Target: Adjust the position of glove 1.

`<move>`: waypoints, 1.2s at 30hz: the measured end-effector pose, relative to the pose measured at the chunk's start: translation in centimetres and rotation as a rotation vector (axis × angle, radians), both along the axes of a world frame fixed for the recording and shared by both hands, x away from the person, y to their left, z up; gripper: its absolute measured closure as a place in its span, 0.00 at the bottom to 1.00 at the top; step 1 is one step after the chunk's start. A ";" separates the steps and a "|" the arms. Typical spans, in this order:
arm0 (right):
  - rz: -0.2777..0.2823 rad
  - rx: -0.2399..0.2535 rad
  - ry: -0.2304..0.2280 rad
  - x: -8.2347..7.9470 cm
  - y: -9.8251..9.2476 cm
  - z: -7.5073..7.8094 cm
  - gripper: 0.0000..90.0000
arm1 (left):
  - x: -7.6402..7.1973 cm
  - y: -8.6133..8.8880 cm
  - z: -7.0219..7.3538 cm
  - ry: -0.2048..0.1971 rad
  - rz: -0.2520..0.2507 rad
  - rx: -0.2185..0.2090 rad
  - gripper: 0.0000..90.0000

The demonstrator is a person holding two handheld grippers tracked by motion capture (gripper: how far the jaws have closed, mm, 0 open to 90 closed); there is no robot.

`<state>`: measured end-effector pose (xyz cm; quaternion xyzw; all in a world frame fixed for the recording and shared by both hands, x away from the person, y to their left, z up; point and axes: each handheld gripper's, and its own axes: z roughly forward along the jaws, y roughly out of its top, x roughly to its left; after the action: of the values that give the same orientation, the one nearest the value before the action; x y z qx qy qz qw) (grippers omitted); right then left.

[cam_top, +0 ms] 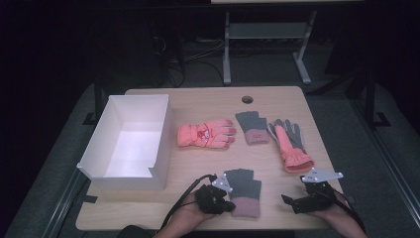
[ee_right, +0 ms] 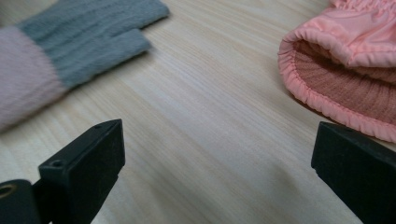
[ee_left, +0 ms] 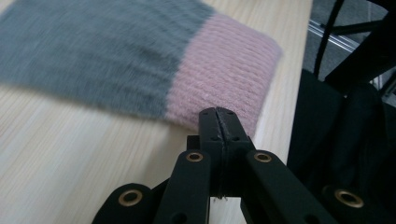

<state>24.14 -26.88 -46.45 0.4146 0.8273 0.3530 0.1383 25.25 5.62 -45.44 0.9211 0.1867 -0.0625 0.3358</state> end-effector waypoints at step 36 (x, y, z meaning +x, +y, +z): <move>-0.023 0.065 0.033 2.0 1.9 3.2 0.23 | 2.4 6.1 -0.2 -0.141 0.122 -0.054 0.14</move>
<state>26.11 -24.97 -43.29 0.4342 0.8126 0.3714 0.1152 27.68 11.71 -45.61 0.9007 0.2166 0.0178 0.3762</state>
